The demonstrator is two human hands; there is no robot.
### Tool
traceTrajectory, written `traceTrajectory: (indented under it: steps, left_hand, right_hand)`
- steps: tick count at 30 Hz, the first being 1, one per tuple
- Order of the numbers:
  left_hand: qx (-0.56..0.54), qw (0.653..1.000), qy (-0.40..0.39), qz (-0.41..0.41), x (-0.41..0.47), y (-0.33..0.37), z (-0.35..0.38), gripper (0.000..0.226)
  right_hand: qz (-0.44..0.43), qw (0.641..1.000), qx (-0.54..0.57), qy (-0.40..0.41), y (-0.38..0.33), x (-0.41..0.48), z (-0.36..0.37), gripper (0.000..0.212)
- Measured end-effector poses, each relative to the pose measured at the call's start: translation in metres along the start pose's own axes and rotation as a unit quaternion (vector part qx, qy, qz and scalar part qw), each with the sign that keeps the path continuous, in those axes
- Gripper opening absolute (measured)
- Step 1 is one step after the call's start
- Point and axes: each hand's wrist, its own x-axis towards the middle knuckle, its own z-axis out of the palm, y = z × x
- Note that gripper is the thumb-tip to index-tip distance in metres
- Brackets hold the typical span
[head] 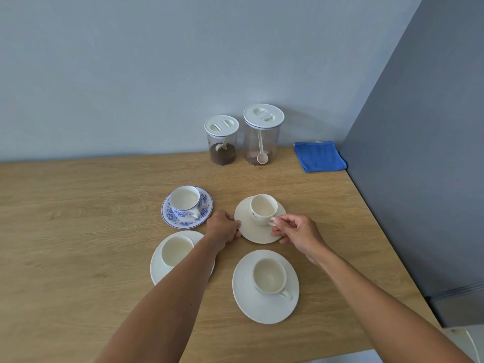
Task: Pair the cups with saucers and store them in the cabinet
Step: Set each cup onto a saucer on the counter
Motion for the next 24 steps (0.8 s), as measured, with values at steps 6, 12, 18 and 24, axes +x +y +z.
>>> traceTrajectory:
  steps: [6,12,18,24]
  left_hand:
    - [0.014,1.0,0.017,0.02,-0.007,-0.003,0.003,0.01]
    - [0.042,0.998,0.035,0.038,-0.021,-0.008,0.003,0.02]
    - [0.123,0.989,0.039,0.072,-0.047,-0.016,0.003,0.031]
    - [0.165,0.979,0.012,0.116,-0.069,-0.037,-0.001,0.045]
  right_hand:
    - [-0.023,0.998,-0.058,0.007,0.002,-0.003,-0.003,0.024]
    - [-0.046,0.989,-0.138,0.015,0.007,-0.011,-0.011,0.039]
    - [-0.085,0.968,-0.234,-0.007,0.013,-0.03,-0.016,0.049]
    - [-0.083,0.948,-0.303,-0.044,0.028,-0.053,-0.02,0.055]
